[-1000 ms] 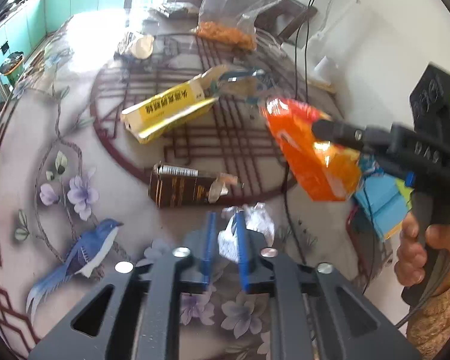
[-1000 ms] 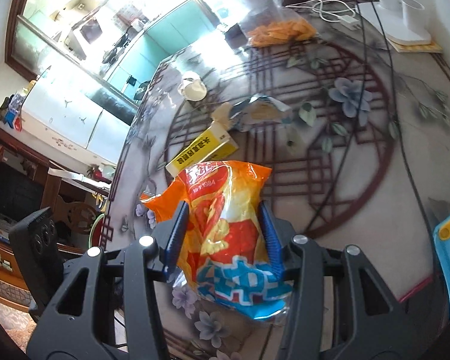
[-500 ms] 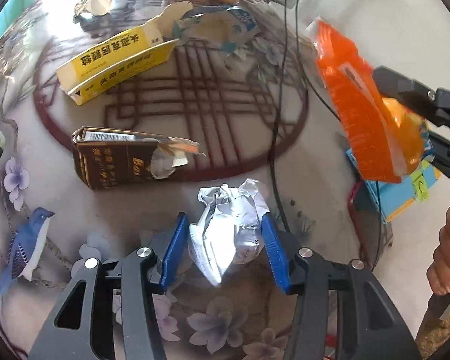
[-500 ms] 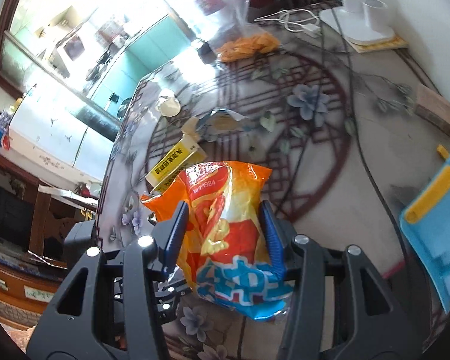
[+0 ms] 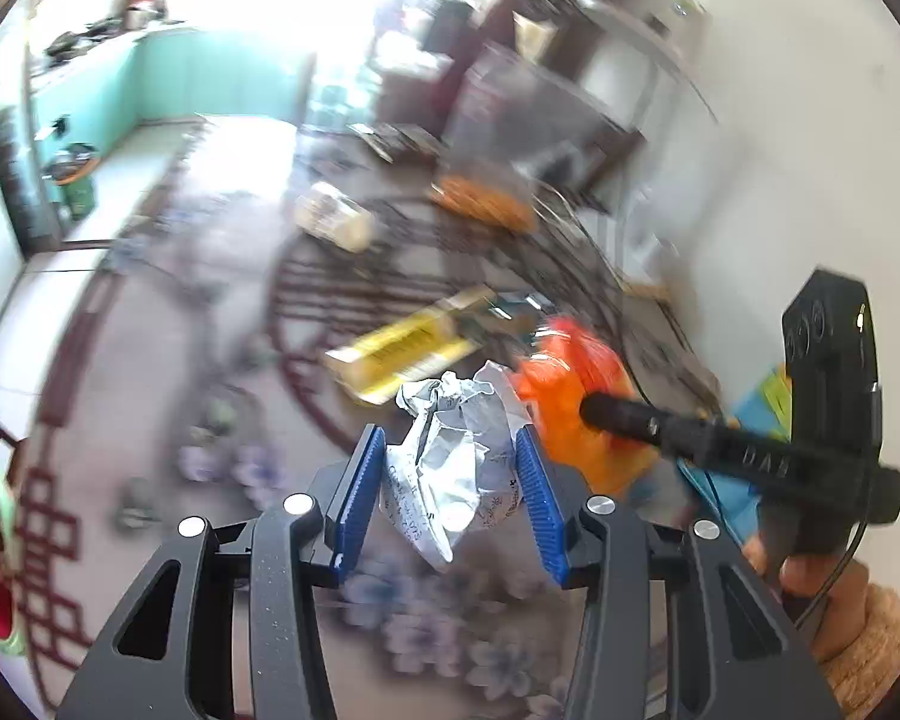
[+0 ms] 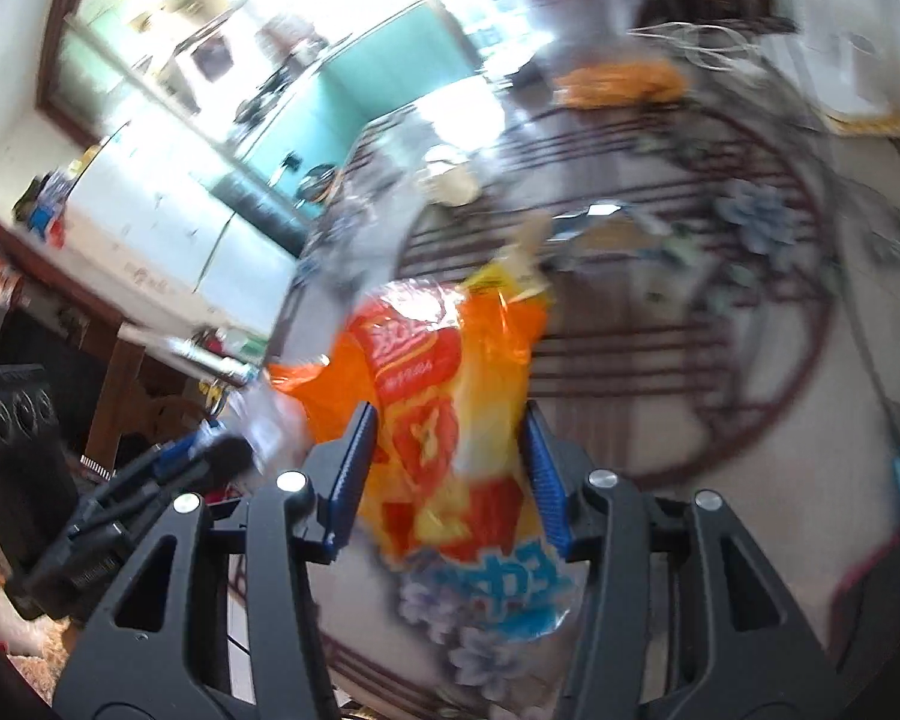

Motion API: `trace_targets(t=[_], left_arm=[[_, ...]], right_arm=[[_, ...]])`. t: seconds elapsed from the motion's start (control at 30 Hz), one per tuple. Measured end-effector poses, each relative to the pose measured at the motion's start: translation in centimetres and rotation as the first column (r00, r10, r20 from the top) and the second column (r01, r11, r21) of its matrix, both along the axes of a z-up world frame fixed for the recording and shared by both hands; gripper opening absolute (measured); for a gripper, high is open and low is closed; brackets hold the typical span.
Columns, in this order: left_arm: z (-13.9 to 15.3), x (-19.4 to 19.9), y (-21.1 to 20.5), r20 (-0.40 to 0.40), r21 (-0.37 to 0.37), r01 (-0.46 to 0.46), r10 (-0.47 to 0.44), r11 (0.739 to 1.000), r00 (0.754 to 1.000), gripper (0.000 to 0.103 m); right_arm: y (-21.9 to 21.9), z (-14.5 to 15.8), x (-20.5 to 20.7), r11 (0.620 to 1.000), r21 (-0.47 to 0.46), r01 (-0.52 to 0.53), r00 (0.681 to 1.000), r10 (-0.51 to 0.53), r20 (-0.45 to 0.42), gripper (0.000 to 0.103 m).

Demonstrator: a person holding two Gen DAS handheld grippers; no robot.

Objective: Collect trash
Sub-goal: 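Carry the orange snack bag and white foil over the red bucket with both tools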

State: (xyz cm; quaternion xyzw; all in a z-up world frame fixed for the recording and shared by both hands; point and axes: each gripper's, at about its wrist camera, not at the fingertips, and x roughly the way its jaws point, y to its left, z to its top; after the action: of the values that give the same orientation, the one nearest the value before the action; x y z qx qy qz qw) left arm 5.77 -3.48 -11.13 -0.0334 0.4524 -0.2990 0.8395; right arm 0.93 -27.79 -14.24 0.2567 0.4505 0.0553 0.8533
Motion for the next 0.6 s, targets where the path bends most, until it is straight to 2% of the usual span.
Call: trace_targets(t=[0.27, 0.4, 0.6], left_arm=[[0.7, 0.7, 7.4, 0.041, 0.022, -0.157, 0.156, 0.987, 0.987, 0.043], [0.4, 1.2, 11.7, 0.046, 0.031, -0.222, 0.221, 0.974, 0.974, 0.043], [0.4, 2.1, 17.5, 0.053, 0.025, -0.259, 0.257, 0.966, 0.965, 0.043]], right_arm=[[6.6, 0.8, 2.7, 0.992, -0.03, -0.122, 0.992, 0.122, 0.018, 0.047], [9.0, 1.5, 3.5, 0.991, -0.045, -0.127, 0.991, 0.128, 0.036, 0.047], [13.3, 2.4, 4.5, 0.991, -0.065, -0.115, 0.991, 0.119, 0.059, 0.046]])
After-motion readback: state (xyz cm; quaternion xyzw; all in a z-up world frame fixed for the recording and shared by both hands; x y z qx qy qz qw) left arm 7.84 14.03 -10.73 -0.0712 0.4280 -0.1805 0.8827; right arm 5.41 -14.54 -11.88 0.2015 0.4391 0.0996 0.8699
